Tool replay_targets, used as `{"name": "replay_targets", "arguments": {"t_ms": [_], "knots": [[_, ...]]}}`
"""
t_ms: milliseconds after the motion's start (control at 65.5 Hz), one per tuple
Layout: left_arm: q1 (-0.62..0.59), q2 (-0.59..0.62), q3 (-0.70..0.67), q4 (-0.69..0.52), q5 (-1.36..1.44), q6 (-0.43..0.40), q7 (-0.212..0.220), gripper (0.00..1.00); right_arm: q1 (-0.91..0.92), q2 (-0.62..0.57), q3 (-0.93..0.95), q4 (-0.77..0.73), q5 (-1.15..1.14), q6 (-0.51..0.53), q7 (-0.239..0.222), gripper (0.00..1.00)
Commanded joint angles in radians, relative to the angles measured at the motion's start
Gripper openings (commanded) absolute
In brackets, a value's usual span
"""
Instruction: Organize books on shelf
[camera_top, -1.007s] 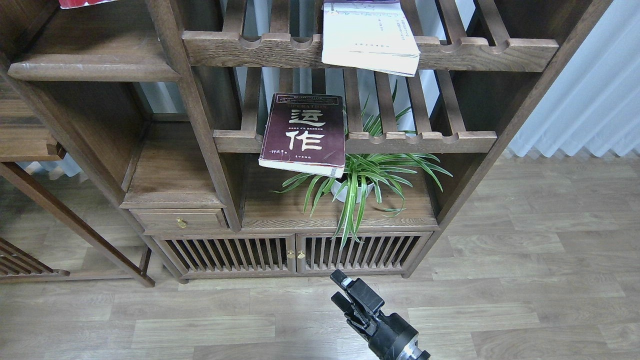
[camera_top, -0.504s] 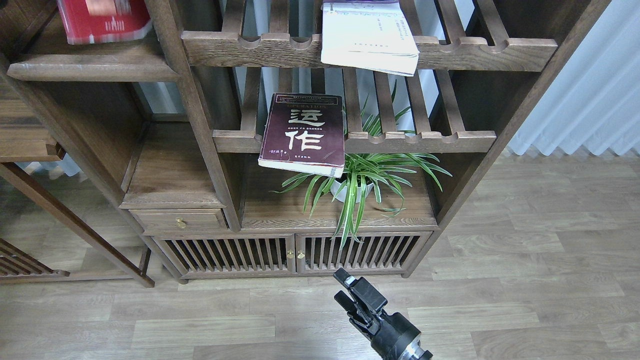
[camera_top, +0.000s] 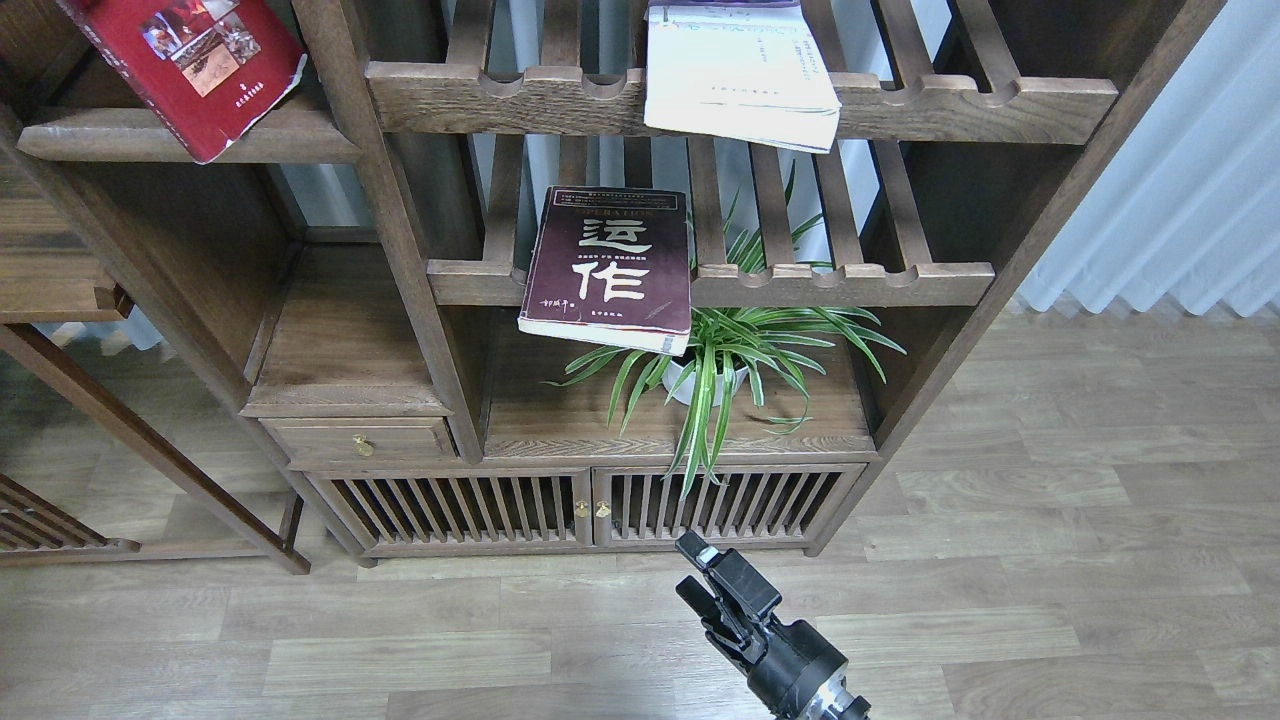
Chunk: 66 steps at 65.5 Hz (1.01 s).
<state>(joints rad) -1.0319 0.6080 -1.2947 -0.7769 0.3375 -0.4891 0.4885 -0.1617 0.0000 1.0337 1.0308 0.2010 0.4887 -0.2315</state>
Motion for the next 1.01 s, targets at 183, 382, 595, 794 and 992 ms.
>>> {"name": "replay_targets", "arguments": {"t_ms": [183, 382, 595, 794, 992], "knots": [[-0.005, -0.014, -0.028, 0.001, 0.002, 0.000, 0.000, 0.06, -0.001, 0.000, 0.006, 0.002, 0.003, 0.000, 0.001, 0.96], [-0.115, 0.002, -0.003, 0.025, 0.017, 0.000, 0.000, 0.06, 0.007, 0.000, 0.005, 0.000, 0.008, 0.000, 0.000, 0.96], [-0.224, 0.001, 0.080, 0.079, 0.021, 0.000, 0.000, 0.06, 0.039, 0.000, -0.001, 0.002, 0.034, 0.000, 0.000, 0.96], [-0.315, -0.013, 0.178, 0.205, 0.029, 0.000, 0.000, 0.06, 0.054, 0.000, -0.003, 0.003, 0.058, 0.000, 0.000, 0.96], [-0.464, -0.086, 0.353, 0.363, 0.029, 0.000, 0.000, 0.07, 0.056, 0.000, -0.001, 0.011, 0.083, 0.000, 0.000, 0.96]]}}
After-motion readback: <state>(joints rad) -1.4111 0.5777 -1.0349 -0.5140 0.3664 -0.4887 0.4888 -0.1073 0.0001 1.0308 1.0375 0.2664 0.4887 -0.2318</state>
